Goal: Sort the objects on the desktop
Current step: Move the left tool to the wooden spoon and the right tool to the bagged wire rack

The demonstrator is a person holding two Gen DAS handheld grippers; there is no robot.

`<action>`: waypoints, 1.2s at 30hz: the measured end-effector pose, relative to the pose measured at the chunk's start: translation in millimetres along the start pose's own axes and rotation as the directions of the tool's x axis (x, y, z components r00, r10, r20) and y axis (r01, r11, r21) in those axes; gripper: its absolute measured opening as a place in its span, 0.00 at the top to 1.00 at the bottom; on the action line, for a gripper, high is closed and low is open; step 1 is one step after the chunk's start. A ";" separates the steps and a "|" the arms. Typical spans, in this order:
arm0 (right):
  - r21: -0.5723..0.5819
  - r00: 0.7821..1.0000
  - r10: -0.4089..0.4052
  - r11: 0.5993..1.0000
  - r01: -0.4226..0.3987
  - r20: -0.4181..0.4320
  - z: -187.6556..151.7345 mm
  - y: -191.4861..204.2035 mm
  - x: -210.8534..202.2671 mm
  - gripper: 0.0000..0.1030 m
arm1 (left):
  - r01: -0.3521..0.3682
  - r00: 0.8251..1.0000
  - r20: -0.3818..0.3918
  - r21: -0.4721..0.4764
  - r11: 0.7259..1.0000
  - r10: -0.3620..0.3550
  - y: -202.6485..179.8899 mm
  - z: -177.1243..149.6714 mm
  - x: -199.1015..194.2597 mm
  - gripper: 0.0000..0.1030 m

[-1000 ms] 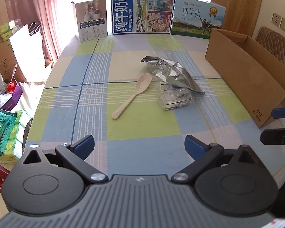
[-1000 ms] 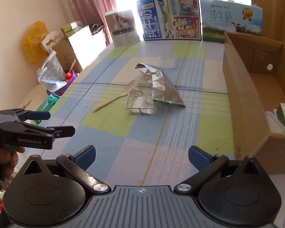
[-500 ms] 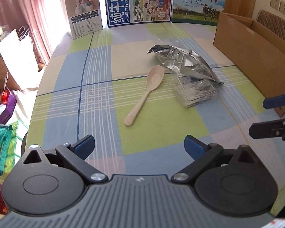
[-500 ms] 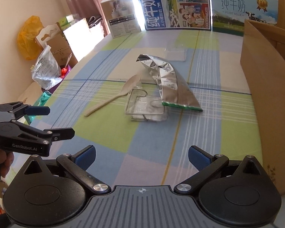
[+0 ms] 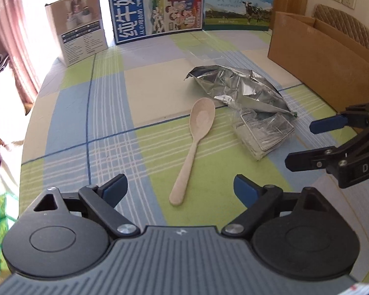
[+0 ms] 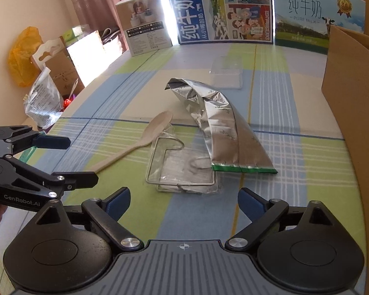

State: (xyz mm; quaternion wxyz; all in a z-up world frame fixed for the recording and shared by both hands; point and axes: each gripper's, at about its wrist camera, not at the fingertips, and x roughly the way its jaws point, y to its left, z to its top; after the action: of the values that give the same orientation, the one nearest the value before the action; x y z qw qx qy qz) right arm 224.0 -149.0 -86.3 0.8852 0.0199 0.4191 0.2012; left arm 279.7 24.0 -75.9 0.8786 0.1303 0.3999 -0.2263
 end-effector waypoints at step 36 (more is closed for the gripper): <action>0.083 0.998 -0.067 0.994 0.066 0.007 16.3 15.6 32.8 0.18 | 0.040 0.998 -0.050 0.062 0.997 -0.037 -16.1 10.7 35.6 0.93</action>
State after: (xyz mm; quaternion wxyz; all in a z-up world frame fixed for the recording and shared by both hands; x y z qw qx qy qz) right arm 249.5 -120.3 -96.6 0.8919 0.0438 0.4229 0.1541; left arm 299.1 -4.7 -96.8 0.8594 0.1559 0.4163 -0.2524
